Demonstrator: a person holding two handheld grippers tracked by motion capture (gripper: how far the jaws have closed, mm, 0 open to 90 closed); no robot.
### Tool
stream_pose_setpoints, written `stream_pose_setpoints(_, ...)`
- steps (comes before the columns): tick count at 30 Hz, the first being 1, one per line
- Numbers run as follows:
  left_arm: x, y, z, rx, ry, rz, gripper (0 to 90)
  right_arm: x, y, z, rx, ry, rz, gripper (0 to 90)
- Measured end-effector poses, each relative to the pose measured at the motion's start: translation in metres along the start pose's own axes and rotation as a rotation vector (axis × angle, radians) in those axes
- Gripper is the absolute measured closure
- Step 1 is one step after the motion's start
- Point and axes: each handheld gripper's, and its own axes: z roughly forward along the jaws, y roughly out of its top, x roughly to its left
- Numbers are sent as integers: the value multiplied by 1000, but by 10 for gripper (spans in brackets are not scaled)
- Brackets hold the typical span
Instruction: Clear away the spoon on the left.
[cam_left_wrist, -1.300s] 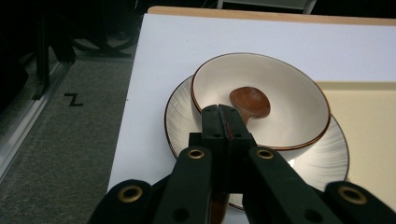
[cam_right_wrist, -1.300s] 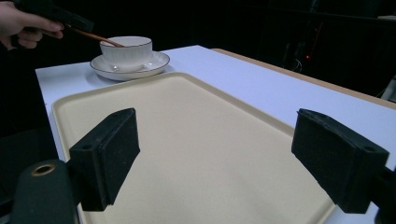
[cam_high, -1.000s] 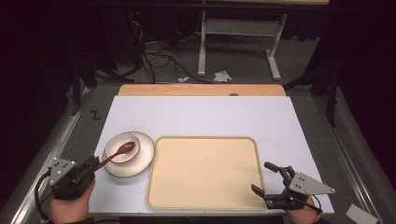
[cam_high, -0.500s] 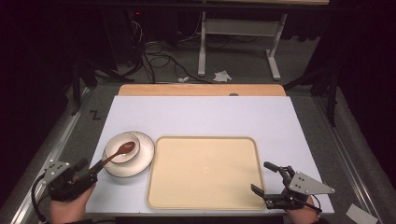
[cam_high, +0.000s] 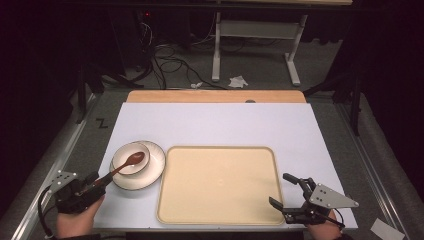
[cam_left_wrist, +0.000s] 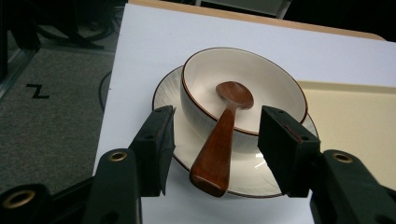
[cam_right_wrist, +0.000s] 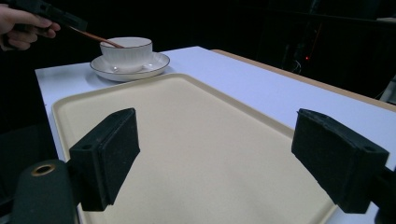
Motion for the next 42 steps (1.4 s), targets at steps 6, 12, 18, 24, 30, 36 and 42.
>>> stream_pose_setpoints(6,2,-2,3,15,-13,-11,501,0,0,0,0,-3,2,162)
stream_pose_setpoints(12,7,-5,9,39,-31,-47,561,0,0,0,-3,-2,-2,162)
stream_pose_setpoints(18,8,-8,14,57,-45,-53,604,-2,0,1,-2,-11,11,163)
stream_pose_setpoints(24,10,-8,16,66,-54,-59,661,-1,-2,-2,1,-16,10,163)
stream_pose_setpoints(30,7,-6,17,67,-64,-56,724,-2,-3,-6,-9,-18,8,163)
stream_pose_setpoints(36,8,-7,20,82,-57,-55,783,-1,-3,-8,2,-25,16,163)
stream_pose_setpoints(42,9,-8,16,79,-46,-60,835,0,-3,-8,-7,-20,8,162)
